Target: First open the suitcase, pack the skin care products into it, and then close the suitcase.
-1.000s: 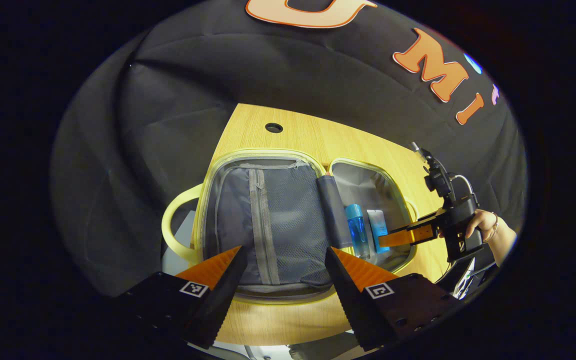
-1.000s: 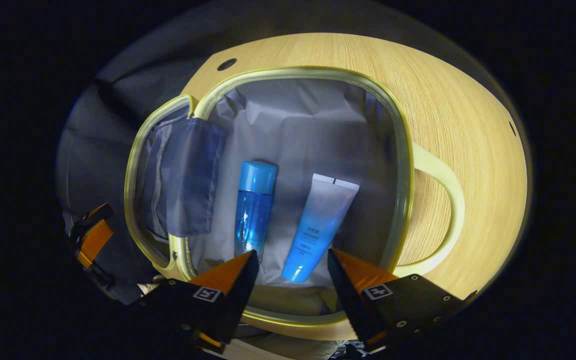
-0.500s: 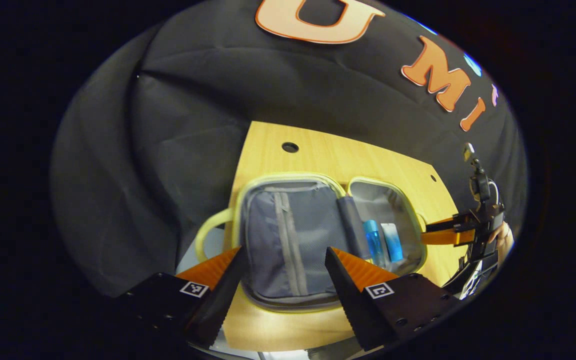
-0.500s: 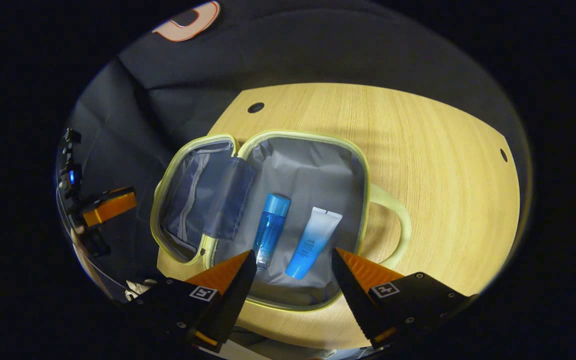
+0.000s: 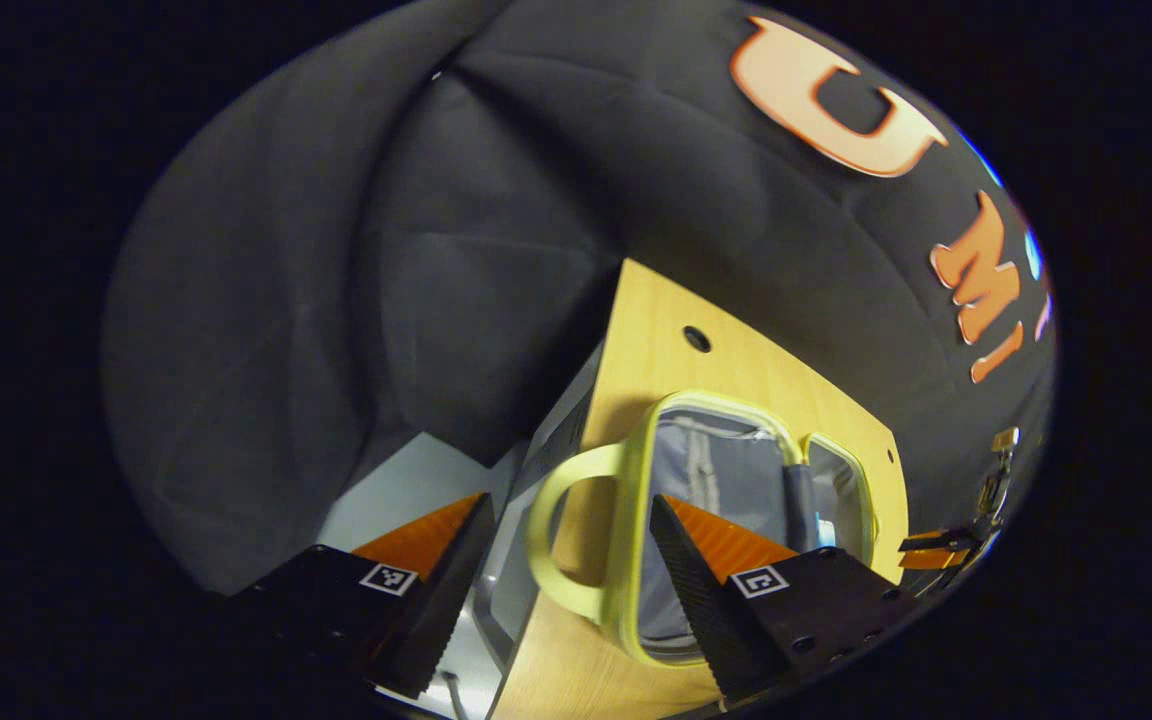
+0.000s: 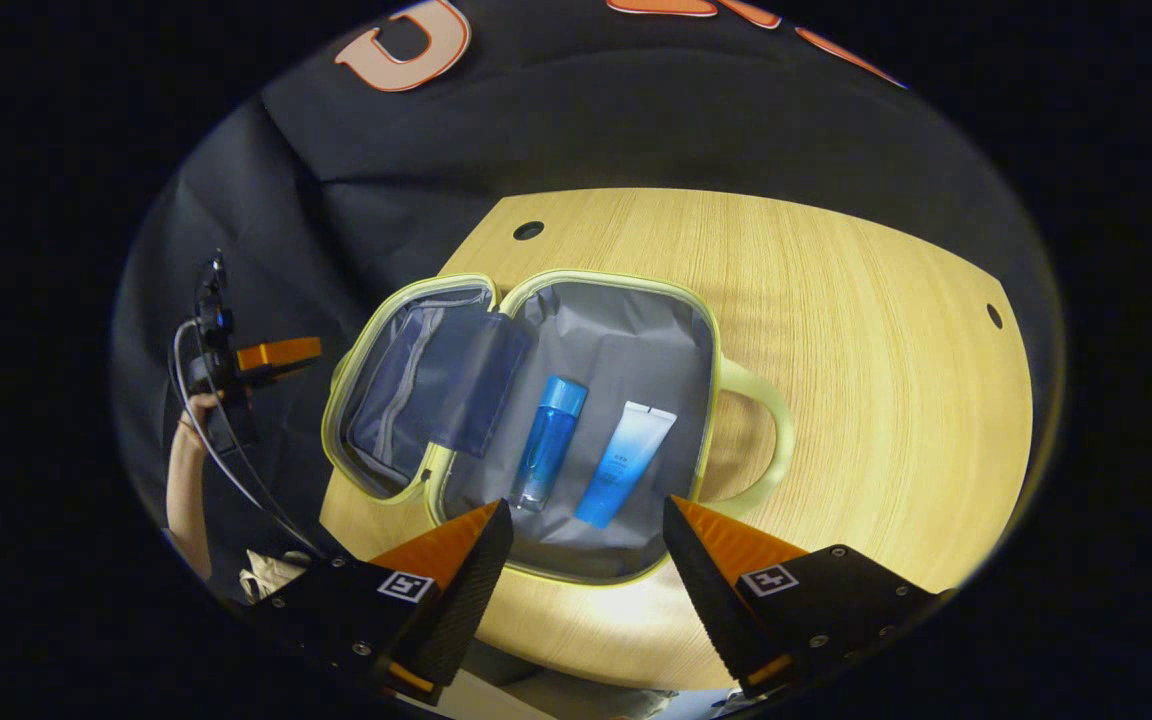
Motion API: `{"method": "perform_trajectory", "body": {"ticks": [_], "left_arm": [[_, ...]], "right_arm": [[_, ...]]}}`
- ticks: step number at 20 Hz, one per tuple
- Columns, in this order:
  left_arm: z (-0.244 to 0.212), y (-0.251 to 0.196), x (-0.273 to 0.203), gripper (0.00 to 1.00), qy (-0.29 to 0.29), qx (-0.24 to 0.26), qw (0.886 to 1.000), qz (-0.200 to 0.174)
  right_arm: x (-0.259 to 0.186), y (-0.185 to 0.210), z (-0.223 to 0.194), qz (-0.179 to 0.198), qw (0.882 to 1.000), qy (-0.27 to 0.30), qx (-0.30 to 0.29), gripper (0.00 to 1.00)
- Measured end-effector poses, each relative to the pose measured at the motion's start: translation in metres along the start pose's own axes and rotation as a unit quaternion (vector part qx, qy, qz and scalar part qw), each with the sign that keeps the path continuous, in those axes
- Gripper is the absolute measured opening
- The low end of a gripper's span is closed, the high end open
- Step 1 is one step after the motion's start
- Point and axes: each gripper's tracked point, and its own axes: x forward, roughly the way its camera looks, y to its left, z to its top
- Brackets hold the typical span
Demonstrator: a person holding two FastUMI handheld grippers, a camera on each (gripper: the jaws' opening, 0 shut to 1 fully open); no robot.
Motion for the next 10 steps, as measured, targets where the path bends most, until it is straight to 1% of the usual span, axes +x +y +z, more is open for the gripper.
{"method": "perform_trajectory", "body": {"ticks": [2, 4, 7, 8, 10], "left_arm": [[-0.016, 0.018, 0.019, 0.98, 0.012, -0.051, 0.999, -0.014], [-0.029, 0.033, 0.032, 0.98, 0.027, -0.095, 0.995, -0.025], [-0.040, 0.027, 0.050, 0.98, 0.040, -0.137, 0.988, -0.058], [-0.048, 0.024, 0.060, 0.95, 0.050, -0.151, 0.986, -0.057], [-0.055, 0.020, 0.068, 0.80, 0.069, -0.170, 0.982, -0.054]], "right_arm": [[-0.003, 0.002, 0.001, 0.013, 0.999, -0.014, 0.029, 0.96], [-0.003, -0.007, -0.005, 0.005, 0.999, -0.020, 0.046, 0.95], [-0.006, -0.012, -0.011, 0.004, 0.997, -0.019, 0.070, 0.96], [-0.006, -0.016, -0.012, 0.000, 0.997, -0.019, 0.077, 0.96], [-0.009, -0.024, -0.012, -0.009, 0.996, -0.023, 0.082, 0.95]]}}
